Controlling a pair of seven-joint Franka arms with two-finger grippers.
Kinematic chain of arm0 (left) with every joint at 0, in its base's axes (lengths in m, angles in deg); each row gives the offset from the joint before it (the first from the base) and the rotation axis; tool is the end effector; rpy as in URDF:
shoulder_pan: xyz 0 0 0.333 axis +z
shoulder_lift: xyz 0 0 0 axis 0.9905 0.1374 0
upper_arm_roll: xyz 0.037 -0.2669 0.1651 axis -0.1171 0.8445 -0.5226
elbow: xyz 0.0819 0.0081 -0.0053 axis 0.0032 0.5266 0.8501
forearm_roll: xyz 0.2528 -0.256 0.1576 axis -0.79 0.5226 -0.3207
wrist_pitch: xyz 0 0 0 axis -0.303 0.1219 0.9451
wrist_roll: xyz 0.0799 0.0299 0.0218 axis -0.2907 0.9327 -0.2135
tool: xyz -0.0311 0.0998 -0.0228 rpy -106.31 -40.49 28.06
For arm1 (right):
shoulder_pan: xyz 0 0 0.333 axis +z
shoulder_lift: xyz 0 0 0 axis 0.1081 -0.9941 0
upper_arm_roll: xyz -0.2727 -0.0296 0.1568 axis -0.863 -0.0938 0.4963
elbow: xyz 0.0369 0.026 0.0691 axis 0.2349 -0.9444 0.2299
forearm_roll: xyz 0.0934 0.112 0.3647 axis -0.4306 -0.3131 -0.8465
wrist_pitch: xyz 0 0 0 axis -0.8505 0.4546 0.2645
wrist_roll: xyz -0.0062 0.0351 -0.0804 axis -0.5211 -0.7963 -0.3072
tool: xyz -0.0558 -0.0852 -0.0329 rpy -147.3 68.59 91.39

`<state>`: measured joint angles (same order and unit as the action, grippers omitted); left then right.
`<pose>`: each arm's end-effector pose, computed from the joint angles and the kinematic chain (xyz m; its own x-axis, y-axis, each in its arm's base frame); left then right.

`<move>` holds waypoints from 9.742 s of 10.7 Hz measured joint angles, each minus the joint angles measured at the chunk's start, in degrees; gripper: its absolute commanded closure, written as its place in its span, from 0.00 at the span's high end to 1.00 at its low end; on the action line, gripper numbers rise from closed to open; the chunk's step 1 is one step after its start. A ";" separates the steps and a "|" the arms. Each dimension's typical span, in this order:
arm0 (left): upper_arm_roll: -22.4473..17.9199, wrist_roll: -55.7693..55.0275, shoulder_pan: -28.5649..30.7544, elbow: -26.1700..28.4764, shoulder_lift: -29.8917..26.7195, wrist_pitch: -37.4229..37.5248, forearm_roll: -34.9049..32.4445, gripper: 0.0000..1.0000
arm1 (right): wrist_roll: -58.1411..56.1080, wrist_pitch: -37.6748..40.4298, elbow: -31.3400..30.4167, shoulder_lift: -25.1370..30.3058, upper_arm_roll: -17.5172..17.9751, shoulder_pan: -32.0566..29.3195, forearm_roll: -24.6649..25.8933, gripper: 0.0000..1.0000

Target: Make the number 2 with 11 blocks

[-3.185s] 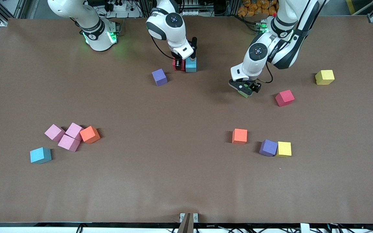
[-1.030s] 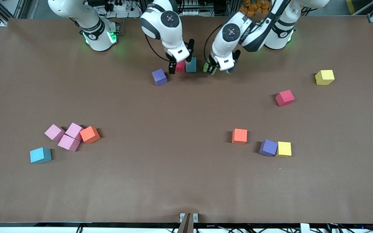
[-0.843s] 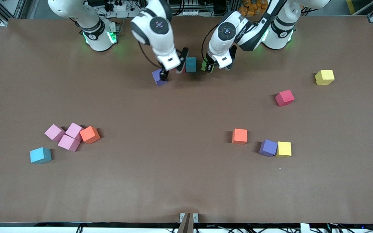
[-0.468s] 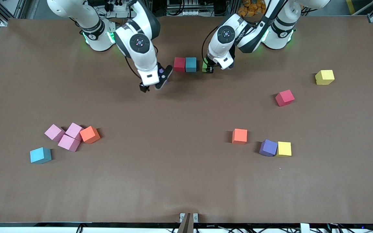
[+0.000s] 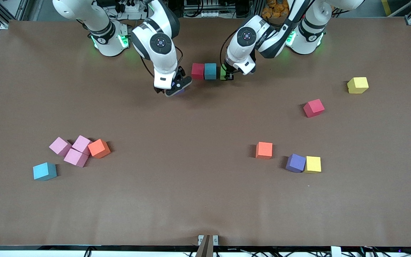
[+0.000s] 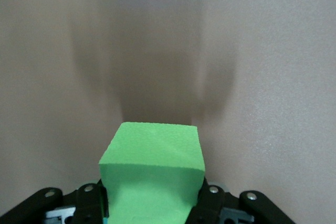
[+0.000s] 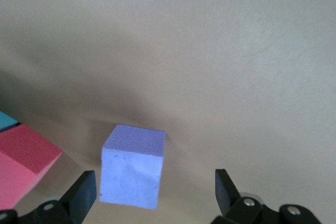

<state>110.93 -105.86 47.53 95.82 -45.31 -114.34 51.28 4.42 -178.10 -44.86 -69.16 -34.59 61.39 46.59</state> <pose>0.2430 -0.4113 0.2099 -0.0627 0.9884 -0.1382 0.9741 0.0304 -0.2242 0.3341 0.3763 0.2640 0.8294 0.5446 -0.1244 0.5461 -0.8374 -0.0245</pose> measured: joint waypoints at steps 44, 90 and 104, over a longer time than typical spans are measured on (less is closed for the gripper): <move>-0.23 8.13 4.10 -4.38 -3.22 10.28 -6.86 1.00 | 24.18 -4.89 15.88 -13.72 0.35 1.78 -9.06 0.09; -0.92 97.92 30.29 -46.27 28.04 22.23 -44.62 0.92 | -1.73 10.70 36.08 -20.49 -6.51 -19.64 -6.83 1.00; 7.68 79.44 26.51 -46.53 28.82 24.74 -44.63 0.25 | -42.43 3.87 27.97 -21.56 0.55 -47.11 -5.77 1.00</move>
<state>118.61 -26.42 74.03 49.28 -16.49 -89.60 6.65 -38.01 -174.23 -16.89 -90.72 -34.04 14.28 40.81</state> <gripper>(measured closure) 0.410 0.000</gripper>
